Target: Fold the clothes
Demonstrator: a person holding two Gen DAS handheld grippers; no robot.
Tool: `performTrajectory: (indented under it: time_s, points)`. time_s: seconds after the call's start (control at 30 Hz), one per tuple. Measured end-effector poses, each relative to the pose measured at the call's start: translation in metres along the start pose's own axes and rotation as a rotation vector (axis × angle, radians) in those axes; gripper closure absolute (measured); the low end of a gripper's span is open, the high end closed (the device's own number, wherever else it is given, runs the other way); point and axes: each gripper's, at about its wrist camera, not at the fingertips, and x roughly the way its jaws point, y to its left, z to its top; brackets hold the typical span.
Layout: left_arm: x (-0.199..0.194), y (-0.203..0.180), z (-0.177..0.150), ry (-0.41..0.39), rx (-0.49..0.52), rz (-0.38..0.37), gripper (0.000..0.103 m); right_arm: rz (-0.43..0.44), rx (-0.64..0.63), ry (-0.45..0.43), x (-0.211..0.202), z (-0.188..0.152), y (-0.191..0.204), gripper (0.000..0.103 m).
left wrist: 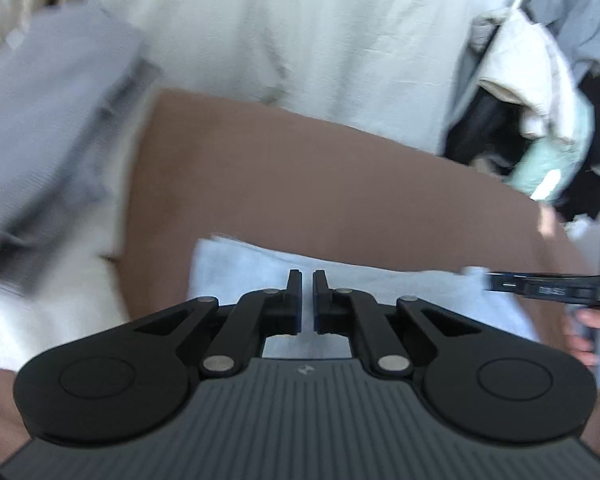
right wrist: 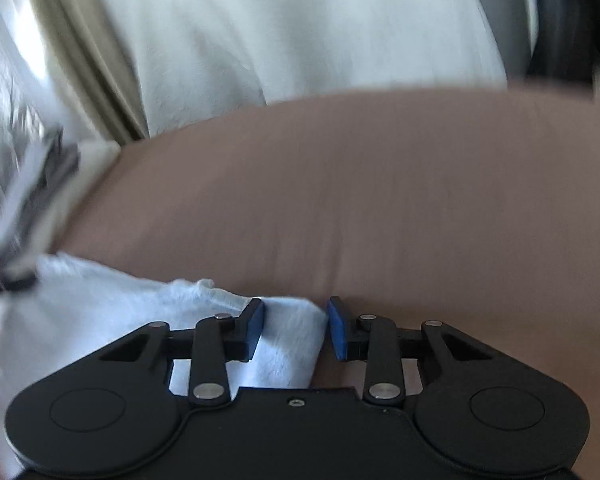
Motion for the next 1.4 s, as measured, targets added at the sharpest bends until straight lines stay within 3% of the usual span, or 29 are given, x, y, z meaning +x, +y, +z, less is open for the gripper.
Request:
performTrajectory:
  time_s: [0.07, 0.23, 0.3, 0.37, 0.43, 0.53, 0.63, 0.67, 0.7, 0.73, 0.83, 0.97, 1.07, 1.17, 1.27, 1.4]
  points:
    - [-0.013, 0.005, 0.001, 0.014, -0.011, 0.030, 0.098, -0.013, 0.022, -0.033, -0.016, -0.005, 0.006, 0.050]
    - [-0.042, 0.035, -0.012, 0.145, -0.227, -0.041, 0.094, -0.044, 0.076, -0.114, -0.057, -0.018, 0.022, 0.048]
    - [-0.054, 0.035, -0.023, 0.168, -0.203, 0.003, 0.094, -0.038, 0.091, -0.138, -0.072, -0.024, 0.029, 0.047]
    - [-0.066, 0.027, -0.032, 0.180, -0.119, 0.080, 0.093, 0.022, 0.068, -0.119, -0.084, -0.036, 0.041, 0.047]
    - [-0.078, 0.021, -0.041, 0.184, -0.079, 0.091, 0.078, 0.067, 0.040, -0.087, -0.091, -0.051, 0.053, 0.047]
    - [-0.090, 0.016, -0.051, 0.193, -0.100, 0.075, 0.055, 0.122, 0.015, -0.025, -0.096, -0.073, 0.068, 0.047]
    - [-0.091, 0.018, -0.064, 0.227, -0.163, 0.066, 0.054, 0.162, -0.032, 0.042, -0.096, -0.095, 0.078, 0.047]
    - [-0.089, 0.023, -0.069, 0.234, -0.203, 0.056, 0.055, 0.168, -0.067, 0.058, -0.097, -0.102, 0.083, 0.047]
    - [-0.087, 0.027, -0.074, 0.228, -0.243, 0.051, 0.067, 0.173, -0.101, 0.074, -0.099, -0.109, 0.088, 0.046]
    - [-0.084, 0.029, -0.078, 0.223, -0.258, 0.053, 0.103, 0.173, -0.135, 0.083, -0.100, -0.114, 0.092, 0.046]
    - [-0.083, 0.019, -0.080, 0.213, -0.148, 0.115, 0.101, 0.157, -0.177, 0.091, -0.103, -0.126, 0.098, 0.043]
    - [-0.108, 0.002, -0.072, 0.111, -0.062, 0.160, 0.101, 0.148, -0.168, 0.106, -0.111, -0.127, 0.096, 0.043]
    - [-0.105, 0.001, -0.075, 0.157, -0.079, 0.175, 0.101, 0.161, -0.198, 0.120, -0.112, -0.128, 0.100, 0.043]
    - [-0.097, 0.006, -0.078, 0.215, -0.117, 0.175, 0.100, 0.236, -0.262, 0.136, -0.110, -0.129, 0.113, 0.043]
    - [-0.102, 0.012, -0.078, 0.201, -0.153, 0.170, 0.100, 0.345, -0.312, 0.141, -0.102, -0.120, 0.135, 0.043]
    - [-0.104, 0.019, -0.083, 0.191, -0.170, 0.184, 0.100, 0.428, -0.422, 0.152, -0.081, -0.114, 0.173, 0.041]
